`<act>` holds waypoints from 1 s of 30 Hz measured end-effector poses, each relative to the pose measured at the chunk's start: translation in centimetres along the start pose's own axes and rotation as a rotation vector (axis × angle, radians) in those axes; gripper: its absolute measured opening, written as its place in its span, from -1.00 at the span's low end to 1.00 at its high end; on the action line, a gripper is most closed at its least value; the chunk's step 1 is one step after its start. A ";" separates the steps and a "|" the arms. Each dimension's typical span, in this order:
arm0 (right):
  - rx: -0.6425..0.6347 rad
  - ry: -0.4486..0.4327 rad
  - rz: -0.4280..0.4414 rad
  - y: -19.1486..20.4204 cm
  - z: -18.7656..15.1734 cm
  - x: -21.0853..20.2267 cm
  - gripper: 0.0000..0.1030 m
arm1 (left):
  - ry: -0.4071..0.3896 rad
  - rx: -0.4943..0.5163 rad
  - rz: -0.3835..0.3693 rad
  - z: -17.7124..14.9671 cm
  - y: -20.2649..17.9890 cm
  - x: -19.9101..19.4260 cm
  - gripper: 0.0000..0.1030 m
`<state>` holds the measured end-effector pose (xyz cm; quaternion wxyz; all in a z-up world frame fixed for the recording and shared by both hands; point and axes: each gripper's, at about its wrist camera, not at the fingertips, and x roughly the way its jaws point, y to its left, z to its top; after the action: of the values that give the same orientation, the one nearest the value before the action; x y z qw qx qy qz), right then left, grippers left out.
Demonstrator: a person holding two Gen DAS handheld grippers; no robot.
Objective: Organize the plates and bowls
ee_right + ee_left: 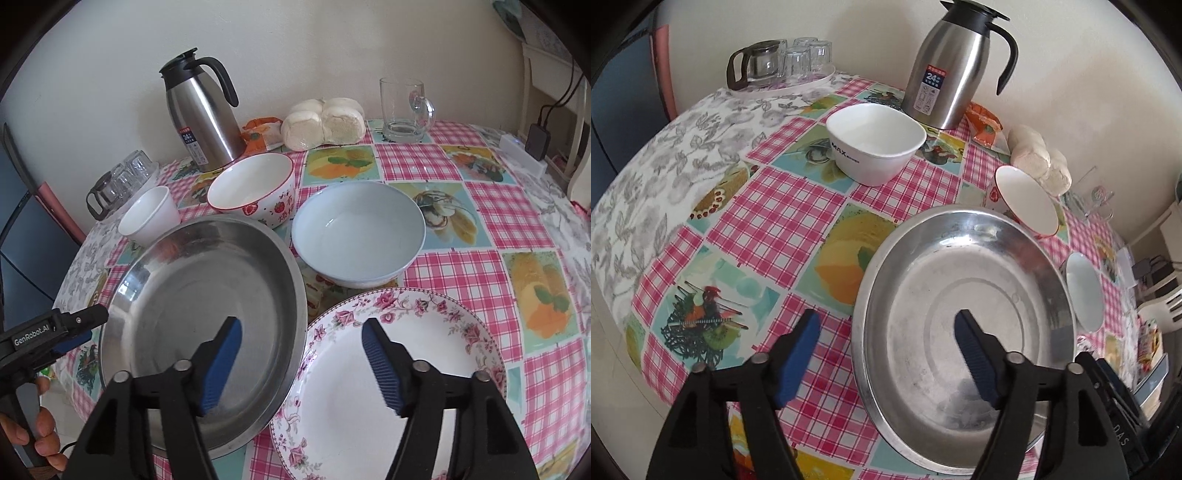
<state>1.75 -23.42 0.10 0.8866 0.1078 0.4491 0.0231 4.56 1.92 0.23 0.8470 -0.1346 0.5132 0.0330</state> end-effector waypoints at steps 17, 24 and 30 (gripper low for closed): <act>0.030 -0.088 -0.026 -3.4 -0.5 -1.7 1.00 | -0.192 0.103 -0.037 -1.6 -4.2 -2.6 0.95; 0.195 -0.174 -0.094 -8.5 -0.6 -4.1 1.00 | -0.236 0.158 -0.213 -2.8 -7.8 -4.8 0.95; 0.333 -0.226 -0.122 -13.9 -1.5 -6.4 1.00 | -0.208 0.236 -0.290 -4.6 -11.2 -5.8 0.95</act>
<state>-4.04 -37.57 1.41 0.9012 0.2271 0.3500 -0.1174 0.02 -9.56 5.53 0.9011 -0.1029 0.3987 -0.1358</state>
